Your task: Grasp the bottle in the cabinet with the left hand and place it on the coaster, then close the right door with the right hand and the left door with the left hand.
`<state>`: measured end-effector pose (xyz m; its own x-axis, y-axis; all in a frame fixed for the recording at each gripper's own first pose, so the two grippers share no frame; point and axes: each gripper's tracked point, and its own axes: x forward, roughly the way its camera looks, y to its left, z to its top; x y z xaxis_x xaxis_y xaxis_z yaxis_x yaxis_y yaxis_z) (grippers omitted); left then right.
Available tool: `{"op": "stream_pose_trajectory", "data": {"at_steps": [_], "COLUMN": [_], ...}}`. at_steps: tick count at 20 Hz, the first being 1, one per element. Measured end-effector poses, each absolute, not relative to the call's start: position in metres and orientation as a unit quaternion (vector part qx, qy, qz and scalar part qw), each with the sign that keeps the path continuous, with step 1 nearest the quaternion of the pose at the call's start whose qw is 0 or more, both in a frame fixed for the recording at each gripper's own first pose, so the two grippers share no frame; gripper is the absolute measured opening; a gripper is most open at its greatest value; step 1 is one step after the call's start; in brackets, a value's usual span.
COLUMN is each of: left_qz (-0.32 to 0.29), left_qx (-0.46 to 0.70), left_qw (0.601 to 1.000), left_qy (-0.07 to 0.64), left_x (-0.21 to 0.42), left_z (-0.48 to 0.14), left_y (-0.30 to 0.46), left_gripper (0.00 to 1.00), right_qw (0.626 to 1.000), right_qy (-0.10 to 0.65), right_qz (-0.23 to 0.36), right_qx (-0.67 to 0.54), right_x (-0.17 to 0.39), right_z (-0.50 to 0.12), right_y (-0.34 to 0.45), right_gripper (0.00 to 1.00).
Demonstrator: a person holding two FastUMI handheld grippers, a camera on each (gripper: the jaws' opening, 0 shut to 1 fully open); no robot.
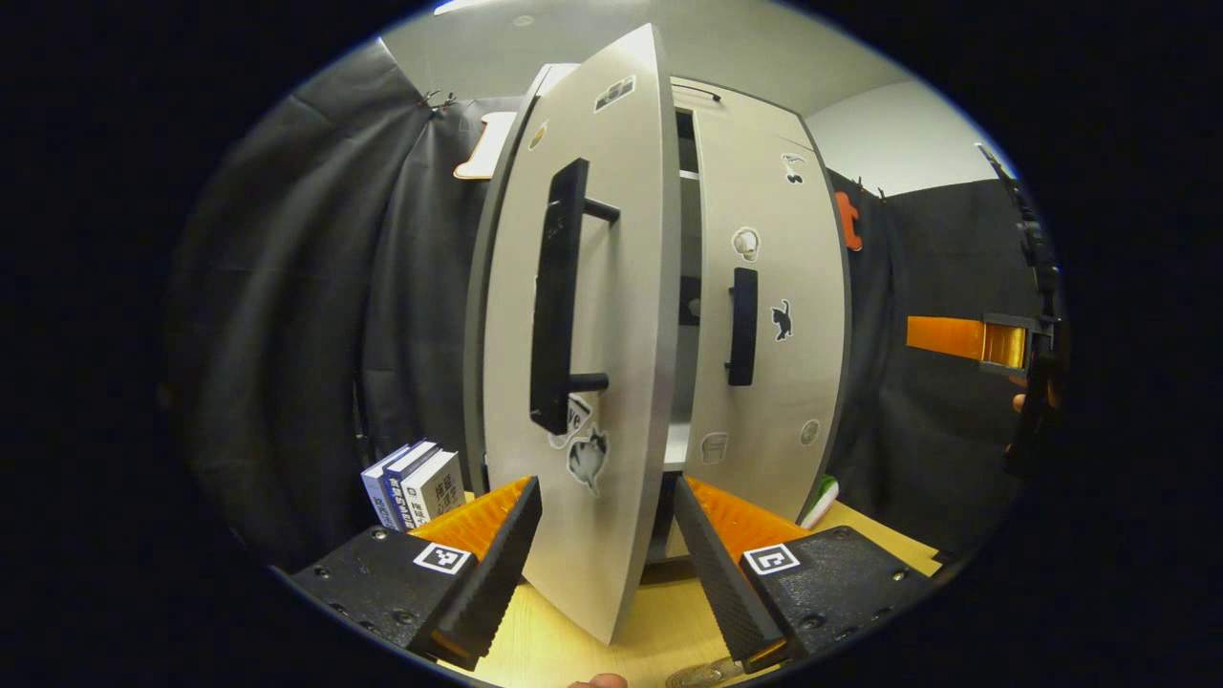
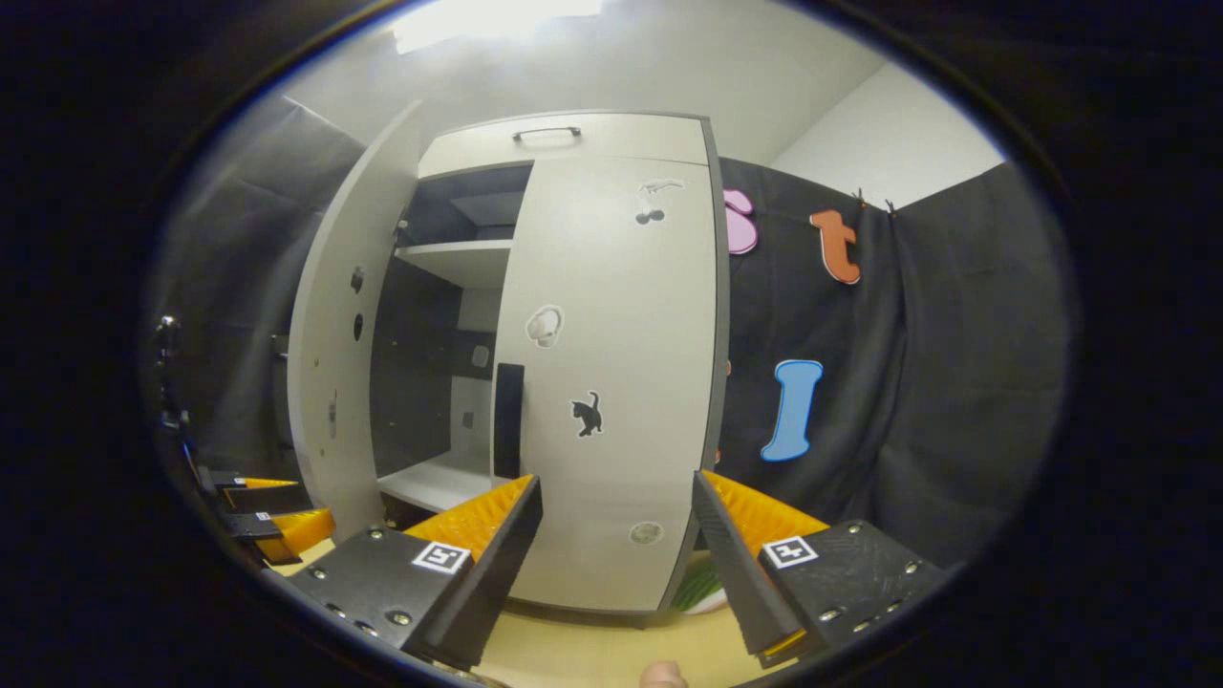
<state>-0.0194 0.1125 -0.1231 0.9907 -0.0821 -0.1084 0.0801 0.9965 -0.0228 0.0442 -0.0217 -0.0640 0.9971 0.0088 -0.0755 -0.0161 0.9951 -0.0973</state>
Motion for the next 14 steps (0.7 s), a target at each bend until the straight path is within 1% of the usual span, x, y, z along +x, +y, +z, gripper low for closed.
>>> {"op": "stream_pose_trajectory", "data": {"at_steps": [6,7,8,10,11,12,14], "left_qz": [-0.073,-0.072,-0.073,-0.082,-0.087,-0.090,-0.091], "left_qx": [-0.004,-0.001,-0.003,-0.017,-0.024,-0.028,-0.026], "left_qw": [0.996,0.996,0.996,0.995,0.995,0.994,0.994], "left_qy": [0.051,0.052,0.052,0.053,0.053,0.054,0.053], "left_x": [-0.018,-0.017,-0.018,-0.018,-0.018,-0.019,-0.018], "left_z": [-0.118,-0.119,-0.119,-0.120,-0.120,-0.119,-0.117], "left_y": [0.080,0.079,0.077,0.071,0.067,0.064,0.062], "left_gripper": [0.88,0.89,0.92,0.91,0.86,0.91,0.92], "right_qw": [0.998,0.998,0.998,0.998,0.998,0.998,0.999], "right_qy": [0.039,0.040,0.040,0.042,0.043,0.044,0.044], "right_qz": [-0.007,-0.009,-0.011,-0.012,-0.011,-0.010,-0.009], "right_qx": [-0.043,-0.042,-0.040,-0.036,-0.034,-0.032,-0.031], "right_x": [0.041,0.041,0.040,0.041,0.041,0.041,0.042], "right_z": [-0.066,-0.066,-0.067,-0.068,-0.069,-0.070,-0.069], "right_y": [-0.035,-0.037,-0.039,-0.039,-0.040,-0.040,-0.040], "right_gripper": [0.96,0.96,0.96,0.96,0.96,0.96,0.96]}}
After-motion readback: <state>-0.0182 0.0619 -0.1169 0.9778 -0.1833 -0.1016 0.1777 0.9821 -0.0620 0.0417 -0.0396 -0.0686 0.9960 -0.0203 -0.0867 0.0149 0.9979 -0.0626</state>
